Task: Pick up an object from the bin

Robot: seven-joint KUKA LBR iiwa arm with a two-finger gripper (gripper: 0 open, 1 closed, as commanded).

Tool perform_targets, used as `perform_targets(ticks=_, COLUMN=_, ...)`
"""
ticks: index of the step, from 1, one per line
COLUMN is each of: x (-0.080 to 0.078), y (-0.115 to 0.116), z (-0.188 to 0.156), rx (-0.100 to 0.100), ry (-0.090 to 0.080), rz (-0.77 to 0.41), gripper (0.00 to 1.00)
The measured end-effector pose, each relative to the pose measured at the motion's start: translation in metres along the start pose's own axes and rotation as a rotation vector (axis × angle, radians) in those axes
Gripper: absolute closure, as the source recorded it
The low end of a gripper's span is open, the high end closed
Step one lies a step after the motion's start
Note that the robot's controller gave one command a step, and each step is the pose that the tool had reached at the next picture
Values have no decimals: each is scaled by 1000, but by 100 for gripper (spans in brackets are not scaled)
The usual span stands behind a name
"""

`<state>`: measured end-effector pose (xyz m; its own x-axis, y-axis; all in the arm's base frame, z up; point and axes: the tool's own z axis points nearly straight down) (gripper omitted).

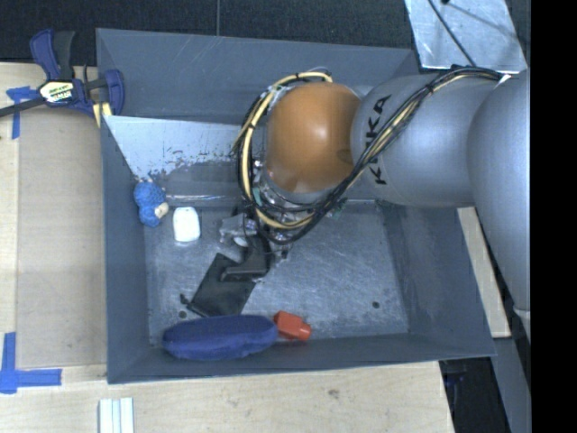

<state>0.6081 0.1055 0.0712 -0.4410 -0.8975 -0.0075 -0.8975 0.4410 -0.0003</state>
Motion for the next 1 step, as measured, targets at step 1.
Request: perform_targets(ticks=1, x=1, y=-2, z=-169, rx=2, ry=5, rz=4, gripper=100)
